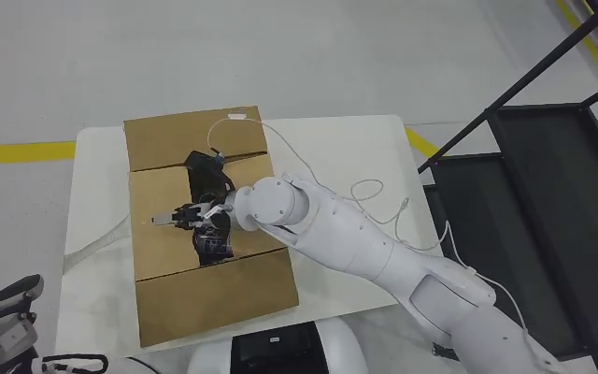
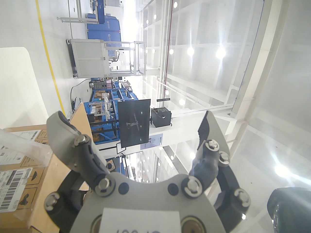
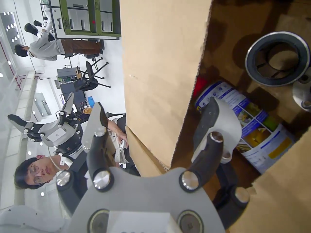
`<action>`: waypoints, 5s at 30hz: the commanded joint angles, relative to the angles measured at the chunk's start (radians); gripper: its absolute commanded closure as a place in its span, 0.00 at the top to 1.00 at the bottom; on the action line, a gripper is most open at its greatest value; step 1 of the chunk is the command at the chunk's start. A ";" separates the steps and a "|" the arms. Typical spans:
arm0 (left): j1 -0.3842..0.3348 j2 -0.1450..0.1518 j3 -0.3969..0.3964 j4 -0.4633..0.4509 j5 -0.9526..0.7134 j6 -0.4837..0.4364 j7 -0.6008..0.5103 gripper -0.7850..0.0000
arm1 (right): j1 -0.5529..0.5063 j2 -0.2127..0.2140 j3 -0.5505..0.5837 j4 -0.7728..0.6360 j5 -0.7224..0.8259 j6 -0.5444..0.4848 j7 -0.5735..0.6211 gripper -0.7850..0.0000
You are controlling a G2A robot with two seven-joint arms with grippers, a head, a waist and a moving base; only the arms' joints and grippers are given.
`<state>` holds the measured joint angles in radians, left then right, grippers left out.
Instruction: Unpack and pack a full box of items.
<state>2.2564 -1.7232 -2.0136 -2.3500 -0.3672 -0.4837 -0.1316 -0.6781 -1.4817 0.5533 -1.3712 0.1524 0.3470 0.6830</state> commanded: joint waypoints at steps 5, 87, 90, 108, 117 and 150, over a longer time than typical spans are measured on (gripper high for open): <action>0.000 0.000 0.000 0.000 0.000 0.000 0.000 1.00 | -0.008 -0.012 0.009 0.042 0.035 -0.070 0.026 0.75; -0.029 0.004 -0.004 0.006 -0.001 0.029 -0.005 1.00 | -0.094 -0.024 0.178 0.026 0.208 -0.296 0.255 0.48; -0.032 0.005 -0.009 0.005 -0.010 0.031 -0.008 1.00 | -0.084 -0.033 0.162 0.024 0.214 -0.295 0.250 0.48; -0.007 0.000 -0.083 0.000 -0.158 -0.148 0.013 1.00 | 0.009 -0.108 0.062 0.082 0.254 -0.314 0.175 0.52; 0.028 0.000 -0.111 0.000 -0.306 -0.188 -0.066 1.00 | 0.045 -0.163 0.021 0.161 0.321 -0.407 0.127 0.43; 0.044 0.009 -0.247 0.000 -0.483 -0.139 -0.135 1.00 | 0.107 -0.232 -0.053 0.232 0.299 -0.411 0.151 0.04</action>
<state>2.3006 -1.7144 -2.2611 -2.3500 -0.8501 -0.6225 -0.2667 -0.5760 -1.7124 0.5112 -1.1319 0.4722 -0.0760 0.7805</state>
